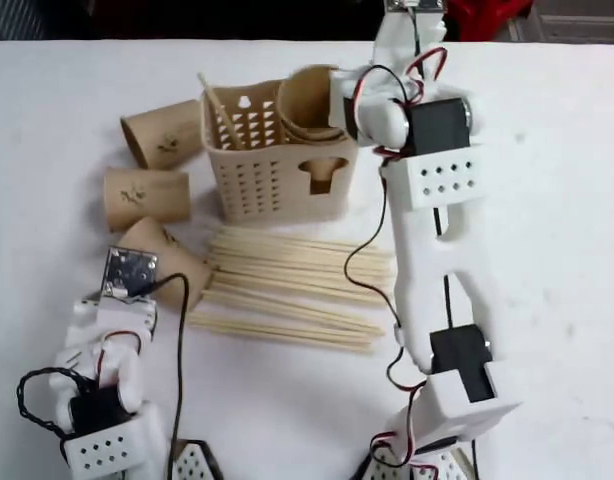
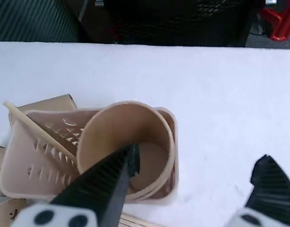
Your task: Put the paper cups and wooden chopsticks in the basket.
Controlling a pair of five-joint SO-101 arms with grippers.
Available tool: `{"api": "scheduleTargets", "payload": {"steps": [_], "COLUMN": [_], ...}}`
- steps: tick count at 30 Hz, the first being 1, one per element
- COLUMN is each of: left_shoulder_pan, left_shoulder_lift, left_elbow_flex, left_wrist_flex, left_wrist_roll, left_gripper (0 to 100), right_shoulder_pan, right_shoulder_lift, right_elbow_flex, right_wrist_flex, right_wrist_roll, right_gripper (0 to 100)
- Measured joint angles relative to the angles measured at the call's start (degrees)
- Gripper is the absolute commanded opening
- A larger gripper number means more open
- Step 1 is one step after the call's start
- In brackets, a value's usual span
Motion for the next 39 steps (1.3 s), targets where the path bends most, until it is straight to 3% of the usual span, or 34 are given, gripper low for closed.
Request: {"api": "scheduleTargets", "payload": {"steps": [6, 13, 19, 26, 32, 39], "left_shoulder_pan": [0.0, -0.6, -1.1, -1.1, -1.1, -1.1], "left_shoulder_lift": [0.0, 0.0, -0.2, 4.4, 23.9, 47.0], "left_elbow_flex": [0.0, -7.0, -20.7, -33.4, -46.7, -64.7], "left_wrist_flex": [-0.2, -0.8, 5.5, 12.8, 18.8, 29.7], "left_wrist_roll": [0.0, 0.0, 0.0, 0.0, -1.0, -10.6], "left_gripper": [17, 17, 17, 17, 22, 25], "right_shoulder_pan": [-1.2, -1.2, 2.7, 7.9, 13.5, 21.3], "right_shoulder_lift": [-0.2, -5.7, -10.2, -26.5, -48.6, -72.9], "right_elbow_flex": [0.0, 0.1, 8.0, 35.0, 71.1, 103.8], "right_wrist_flex": [-0.4, 16.8, 18.8, 12.0, -3.0, -10.1], "right_wrist_roll": [0.0, 0.0, 7.9, 12.8, 23.6, 35.3], "right_gripper": [35.9, 8.0, 5.7, 6.0, 6.0, 6.0]}}
